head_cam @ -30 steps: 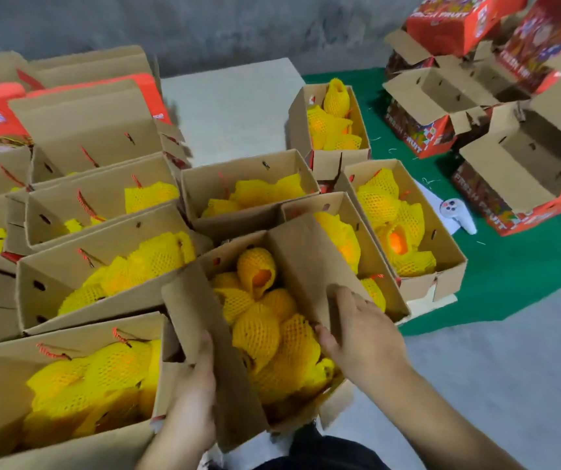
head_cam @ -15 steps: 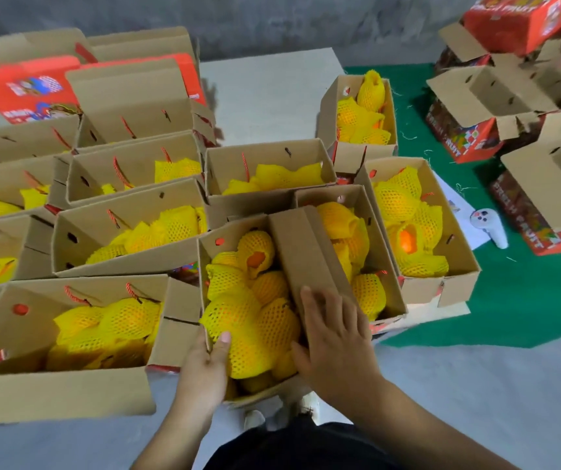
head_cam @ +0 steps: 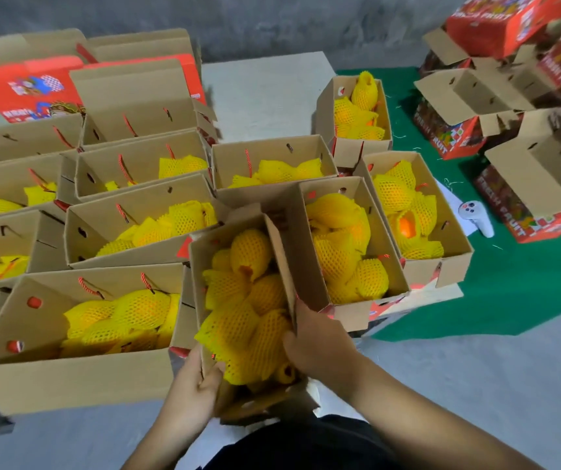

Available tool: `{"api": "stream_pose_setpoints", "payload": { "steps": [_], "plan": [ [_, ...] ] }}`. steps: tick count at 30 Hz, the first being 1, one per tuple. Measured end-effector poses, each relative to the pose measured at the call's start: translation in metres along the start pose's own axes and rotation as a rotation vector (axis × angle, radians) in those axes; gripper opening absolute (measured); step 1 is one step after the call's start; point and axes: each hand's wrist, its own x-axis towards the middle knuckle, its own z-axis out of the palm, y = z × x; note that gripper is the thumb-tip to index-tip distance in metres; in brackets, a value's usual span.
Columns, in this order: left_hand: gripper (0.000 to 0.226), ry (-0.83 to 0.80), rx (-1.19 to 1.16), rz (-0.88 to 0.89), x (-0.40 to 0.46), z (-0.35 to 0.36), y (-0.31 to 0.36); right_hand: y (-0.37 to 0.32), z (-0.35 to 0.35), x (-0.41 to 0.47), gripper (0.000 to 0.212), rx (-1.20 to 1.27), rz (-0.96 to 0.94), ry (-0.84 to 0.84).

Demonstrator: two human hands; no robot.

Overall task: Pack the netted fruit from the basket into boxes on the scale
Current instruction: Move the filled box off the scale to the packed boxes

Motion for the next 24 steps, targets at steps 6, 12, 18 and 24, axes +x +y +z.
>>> {"api": "stream_pose_setpoints", "payload": {
  "steps": [6, 12, 18, 24],
  "plan": [
    [0.037, -0.012, 0.07, 0.171, -0.014, -0.027, 0.061, -0.005, -0.045, -0.016, 0.024, 0.094, -0.009, -0.053],
    [0.046, -0.043, 0.101, 0.435, -0.049, -0.063, 0.128, -0.028, -0.138, -0.075, 0.023, 0.142, -0.116, 0.02],
    [0.028, -0.075, 0.099, 0.679, -0.028, -0.036, 0.231, -0.01, -0.233, -0.075, 0.021, 0.208, -0.164, 0.276],
    [0.014, -0.093, 0.157, 0.684, 0.035, 0.061, 0.324, 0.06, -0.319, -0.015, 0.028, 0.247, -0.112, 0.434]
  ]
}}
